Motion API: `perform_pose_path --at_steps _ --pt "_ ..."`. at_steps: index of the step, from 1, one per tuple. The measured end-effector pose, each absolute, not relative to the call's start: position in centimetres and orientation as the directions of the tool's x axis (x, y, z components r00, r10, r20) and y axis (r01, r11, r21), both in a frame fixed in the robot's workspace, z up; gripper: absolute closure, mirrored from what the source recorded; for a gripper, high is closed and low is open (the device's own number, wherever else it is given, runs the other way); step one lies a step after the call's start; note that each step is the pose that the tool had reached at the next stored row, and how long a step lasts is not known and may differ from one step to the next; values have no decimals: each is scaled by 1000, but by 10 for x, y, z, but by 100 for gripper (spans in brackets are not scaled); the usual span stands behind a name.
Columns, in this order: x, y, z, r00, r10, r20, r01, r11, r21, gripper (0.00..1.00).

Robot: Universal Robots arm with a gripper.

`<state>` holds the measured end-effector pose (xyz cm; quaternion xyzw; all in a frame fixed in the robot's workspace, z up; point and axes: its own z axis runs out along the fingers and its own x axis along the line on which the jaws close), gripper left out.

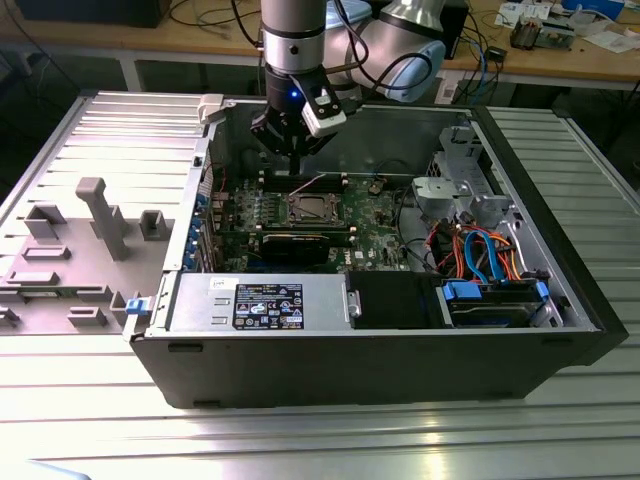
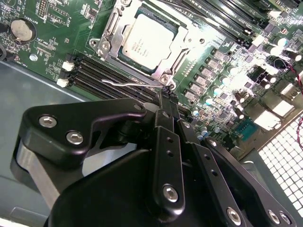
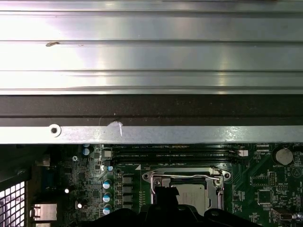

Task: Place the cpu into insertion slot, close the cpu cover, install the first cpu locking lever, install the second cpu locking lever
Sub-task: 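Install the first cpu locking lever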

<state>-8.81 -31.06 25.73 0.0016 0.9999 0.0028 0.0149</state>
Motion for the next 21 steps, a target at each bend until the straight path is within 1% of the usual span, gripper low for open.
perform_pose_path --at_steps 10,14,17,21 --pt "-85 -312 256 -1000 4 -30 3 1000 9 89" --pt "-80 -312 255 -1000 5 -30 4 1000 29 89" --pt "-80 -313 254 -1000 7 -29 4 997 77 89" --pt "-79 -317 250 -1000 7 -29 4 997 80 89"
